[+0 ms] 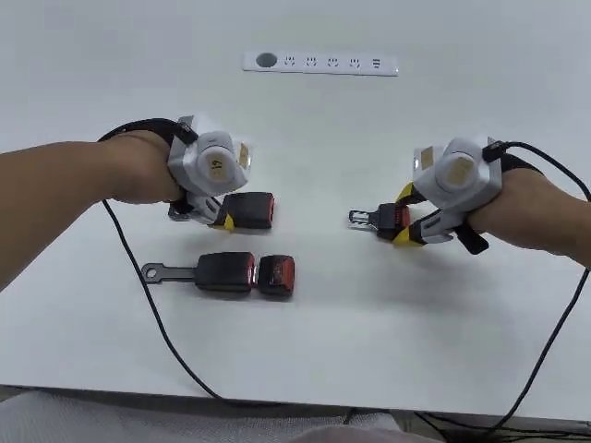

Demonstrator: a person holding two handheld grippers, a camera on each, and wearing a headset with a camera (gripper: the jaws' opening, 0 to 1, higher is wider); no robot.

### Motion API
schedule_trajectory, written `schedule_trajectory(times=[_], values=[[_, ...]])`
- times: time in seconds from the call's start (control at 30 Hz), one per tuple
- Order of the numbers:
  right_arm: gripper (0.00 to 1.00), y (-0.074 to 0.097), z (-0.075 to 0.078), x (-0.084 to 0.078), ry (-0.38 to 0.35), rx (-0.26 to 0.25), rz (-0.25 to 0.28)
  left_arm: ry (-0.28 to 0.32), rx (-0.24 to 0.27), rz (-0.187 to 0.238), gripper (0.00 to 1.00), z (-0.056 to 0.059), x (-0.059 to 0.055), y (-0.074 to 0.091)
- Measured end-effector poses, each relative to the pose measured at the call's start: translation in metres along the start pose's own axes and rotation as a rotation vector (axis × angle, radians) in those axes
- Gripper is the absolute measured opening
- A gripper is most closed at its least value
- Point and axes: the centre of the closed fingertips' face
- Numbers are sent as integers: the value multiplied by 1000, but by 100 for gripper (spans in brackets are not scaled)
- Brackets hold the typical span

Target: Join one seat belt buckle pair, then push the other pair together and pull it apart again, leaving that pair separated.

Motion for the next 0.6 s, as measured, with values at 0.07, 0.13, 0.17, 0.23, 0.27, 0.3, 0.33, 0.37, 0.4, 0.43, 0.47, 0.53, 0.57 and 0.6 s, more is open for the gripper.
schedule_trajectory(times=[0.07, 0.13, 0.17, 0.23, 0.27, 0.3, 0.33, 0.37, 0.4, 0.43, 0.47, 0.53, 0.57, 0.6], values=[[39, 0, 1, 0, 4, -9, -7, 5, 6, -6, 44, 3, -5, 3], [44, 1, 3, -1, 0, -29, -18, 22, 22, -2, 47, 4, -9, 6], [47, 3, 5, -2, -3, -48, -27, 44, 34, 7, 48, 4, -11, 10], [52, 7, 5, -2, -19, -72, -22, 75, 74, 25, 50, 2, -14, 19], [54, 9, 5, -1, -41, -85, -16, 89, 90, 34, 51, 1, -15, 23], [55, 13, 3, 2, -53, -99, 1, 113, 107, 56, 52, 0, -15, 29], [56, 16, 1, 4, -62, -106, 14, 140, 118, 71, 53, 0, -16, 33], [57, 20, -3, 6, -75, -111, 22, 177, 132, 86, 54, 1, -18, 39], [58, 24, -6, 8, -79, -119, 32, 200, 148, 92, 55, 0, -20, 42], [58, 29, -10, 10, -81, -136, 44, 207, 165, 100, 57, 1, -23, 48], [60, 32, -12, 11, -87, -146, 52, 205, 166, 102, 58, 3, -25, 51], [64, 38, -17, 15, -116, -165, 76, 224, 185, 115, 60, 6, -30, 59], [65, 43, -20, 16, -139, -176, 91, 249, 206, 129, 60, 8, -34, 64], [66, 44, -22, 17, -146, -181, 97, 257, 210, 134, 61, 9, -35, 66]])
Point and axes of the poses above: the centre of the closed fingertips' face, and the gripper's own axes: y roughly backward along the fingers, z roughly to its right, x roughly out of its top, and after that the axes turned 8 degrees about y, right-handed
